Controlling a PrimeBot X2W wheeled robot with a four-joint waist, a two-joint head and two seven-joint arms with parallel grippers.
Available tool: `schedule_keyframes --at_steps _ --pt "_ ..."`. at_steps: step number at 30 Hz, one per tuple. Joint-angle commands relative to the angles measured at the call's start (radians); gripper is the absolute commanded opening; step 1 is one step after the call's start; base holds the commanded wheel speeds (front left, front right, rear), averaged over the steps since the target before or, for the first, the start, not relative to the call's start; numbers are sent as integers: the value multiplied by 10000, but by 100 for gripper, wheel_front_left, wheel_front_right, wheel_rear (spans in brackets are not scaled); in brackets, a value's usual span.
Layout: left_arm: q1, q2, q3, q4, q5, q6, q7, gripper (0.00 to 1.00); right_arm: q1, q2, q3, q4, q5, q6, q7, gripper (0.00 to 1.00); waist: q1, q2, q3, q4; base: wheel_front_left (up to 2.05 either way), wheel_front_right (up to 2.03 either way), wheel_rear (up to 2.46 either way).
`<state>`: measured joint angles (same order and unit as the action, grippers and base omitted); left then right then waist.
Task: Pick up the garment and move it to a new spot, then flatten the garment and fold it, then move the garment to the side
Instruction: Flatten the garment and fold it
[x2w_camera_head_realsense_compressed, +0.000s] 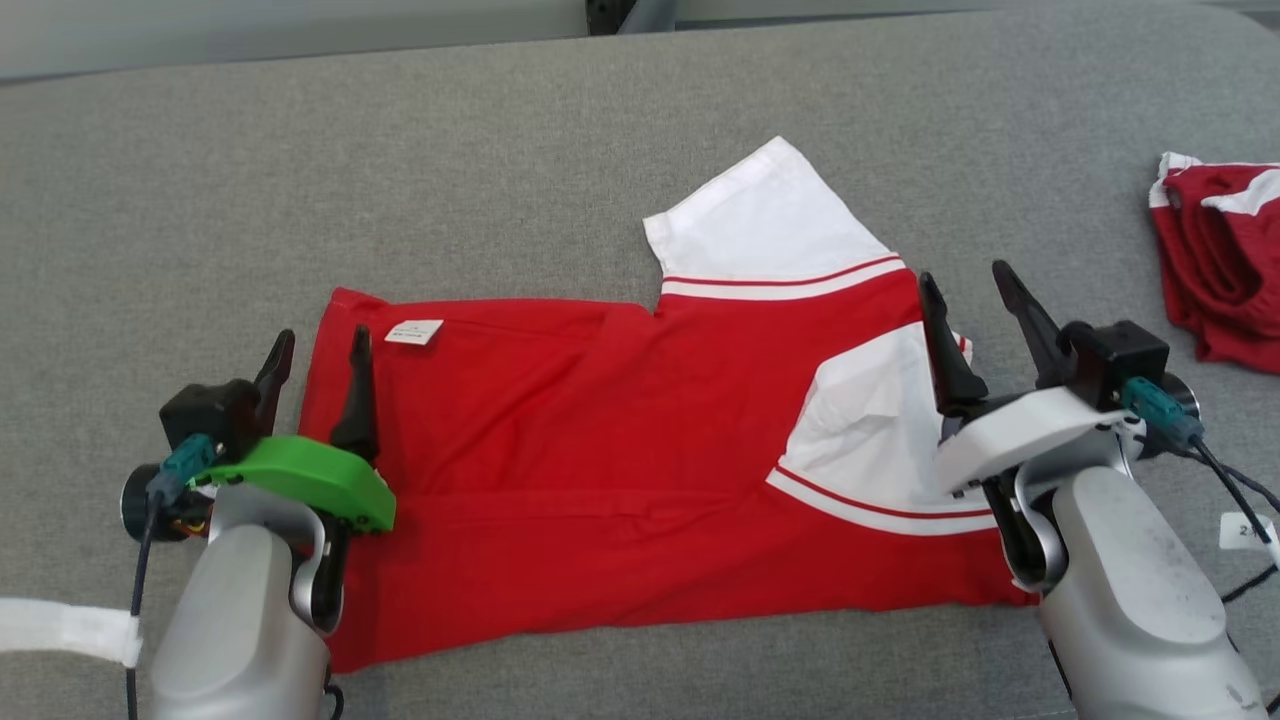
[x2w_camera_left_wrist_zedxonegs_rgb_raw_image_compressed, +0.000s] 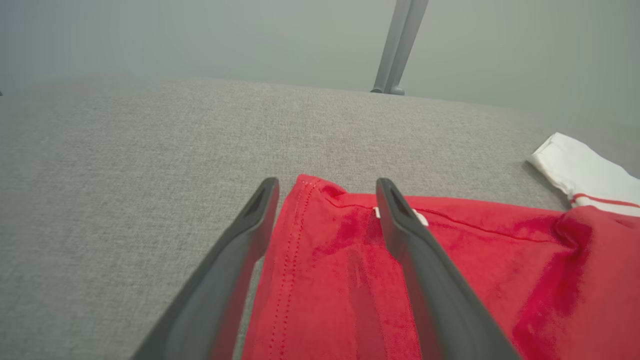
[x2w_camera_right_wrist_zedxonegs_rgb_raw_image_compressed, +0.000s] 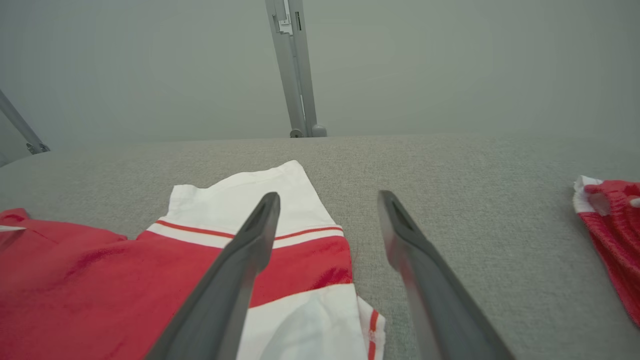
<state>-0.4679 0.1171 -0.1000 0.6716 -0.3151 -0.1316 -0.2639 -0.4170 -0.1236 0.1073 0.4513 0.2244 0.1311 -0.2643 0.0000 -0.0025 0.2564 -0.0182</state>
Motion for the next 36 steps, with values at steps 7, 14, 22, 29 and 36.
schedule_keyframes --at_steps 7,14,22,29,36 --pt "-1541 330 -336 1227 -211 17 0 100 -1189 -89 526 276 -105 -9 5 100 0 25 1115 -61 0 0 0" --pt "-2560 377 -507 2280 -148 17 0 100 -2088 -249 944 612 -139 -9 5 100 0 25 1594 46 0 0 0" --pt "-2989 159 -649 2750 -5 17 9 0 -3448 -475 1641 1694 -14 -9 27 100 0 25 1846 320 0 0 0" --pt "-3115 36 -780 2537 -20 19 8 0 -4911 -483 2382 3247 14 -9 1209 100 0 25 2062 671 0 0 0" --pt "-3375 -214 -1061 2268 -145 19 8 0 -6112 -521 2357 4776 -65 -9 2176 100 0 25 2361 1101 0 0 0"
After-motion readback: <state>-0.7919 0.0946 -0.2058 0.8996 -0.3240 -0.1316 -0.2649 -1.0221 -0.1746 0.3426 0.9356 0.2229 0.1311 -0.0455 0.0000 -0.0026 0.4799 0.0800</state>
